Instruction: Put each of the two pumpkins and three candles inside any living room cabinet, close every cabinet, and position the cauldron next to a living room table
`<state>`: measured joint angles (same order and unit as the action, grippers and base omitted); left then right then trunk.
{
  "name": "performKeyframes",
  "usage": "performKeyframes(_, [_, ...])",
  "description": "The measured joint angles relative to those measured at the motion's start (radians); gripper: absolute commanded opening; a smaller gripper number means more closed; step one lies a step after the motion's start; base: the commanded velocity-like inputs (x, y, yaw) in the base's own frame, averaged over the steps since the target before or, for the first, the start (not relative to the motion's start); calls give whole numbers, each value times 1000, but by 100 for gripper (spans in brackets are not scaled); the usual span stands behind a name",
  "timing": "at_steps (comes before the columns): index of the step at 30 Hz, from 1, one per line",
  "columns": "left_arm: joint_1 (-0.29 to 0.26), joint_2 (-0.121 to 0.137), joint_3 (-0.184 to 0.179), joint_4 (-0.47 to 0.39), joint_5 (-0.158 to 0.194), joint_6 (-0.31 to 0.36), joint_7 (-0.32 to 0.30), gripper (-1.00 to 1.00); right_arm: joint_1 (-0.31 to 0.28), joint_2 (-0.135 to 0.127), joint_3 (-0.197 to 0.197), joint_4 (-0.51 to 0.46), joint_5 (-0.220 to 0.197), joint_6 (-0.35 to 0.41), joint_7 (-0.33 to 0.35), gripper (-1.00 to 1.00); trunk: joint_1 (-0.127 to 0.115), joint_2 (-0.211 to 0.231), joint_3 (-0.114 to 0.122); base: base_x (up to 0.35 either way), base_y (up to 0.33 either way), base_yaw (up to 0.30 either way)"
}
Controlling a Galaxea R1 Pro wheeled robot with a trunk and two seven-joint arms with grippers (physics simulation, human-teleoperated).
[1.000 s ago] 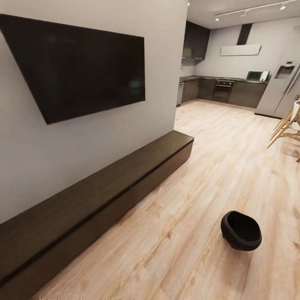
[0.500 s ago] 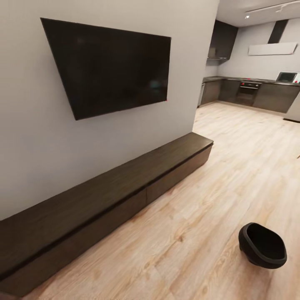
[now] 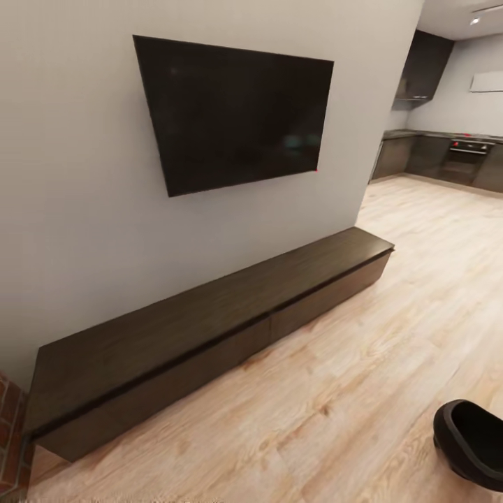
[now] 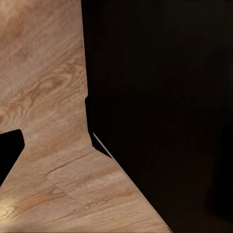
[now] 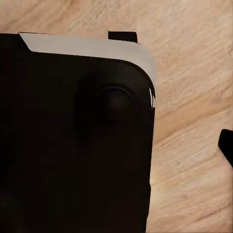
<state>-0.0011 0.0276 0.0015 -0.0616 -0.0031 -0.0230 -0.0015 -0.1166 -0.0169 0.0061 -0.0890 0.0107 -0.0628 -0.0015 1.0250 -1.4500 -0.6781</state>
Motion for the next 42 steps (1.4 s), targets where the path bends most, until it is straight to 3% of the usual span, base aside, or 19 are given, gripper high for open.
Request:
performKeyframes(32, [0,2,0,-1,-4,0,0,100,0,0,0,0,0,0,0,100,0,0,0,0,-1,283])
performKeyframes(42, [0,4,-1,-1,-5,0,0,100,0,0,0,0,0,0,0,100,0,0,0,100,-129,283])
